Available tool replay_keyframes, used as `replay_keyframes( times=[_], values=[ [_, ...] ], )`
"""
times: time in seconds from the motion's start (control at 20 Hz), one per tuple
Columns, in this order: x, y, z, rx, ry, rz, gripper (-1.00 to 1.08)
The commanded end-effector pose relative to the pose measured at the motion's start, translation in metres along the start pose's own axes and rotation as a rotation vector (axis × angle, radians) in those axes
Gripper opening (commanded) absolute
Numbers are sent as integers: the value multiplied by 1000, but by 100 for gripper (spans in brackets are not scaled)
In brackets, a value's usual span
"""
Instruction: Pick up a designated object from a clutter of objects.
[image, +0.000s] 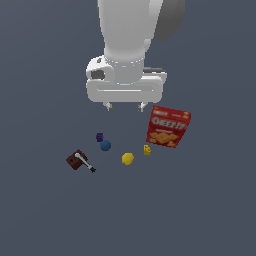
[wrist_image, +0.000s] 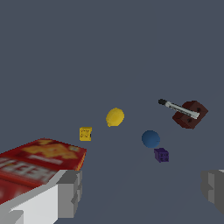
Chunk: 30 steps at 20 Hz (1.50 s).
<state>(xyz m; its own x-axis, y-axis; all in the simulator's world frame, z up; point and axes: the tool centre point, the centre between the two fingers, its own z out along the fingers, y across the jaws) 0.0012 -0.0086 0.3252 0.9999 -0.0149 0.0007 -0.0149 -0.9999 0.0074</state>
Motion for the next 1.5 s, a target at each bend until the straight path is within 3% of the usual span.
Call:
replay_keyframes(
  times=[0.0, 0.65, 1.45],
  values=[
    [0, -1, -1, 0, 0, -1, 100],
    [5, 18, 45, 9, -1, -2, 100],
    [-17, 82, 191, 17, 0, 2, 100]
  ],
)
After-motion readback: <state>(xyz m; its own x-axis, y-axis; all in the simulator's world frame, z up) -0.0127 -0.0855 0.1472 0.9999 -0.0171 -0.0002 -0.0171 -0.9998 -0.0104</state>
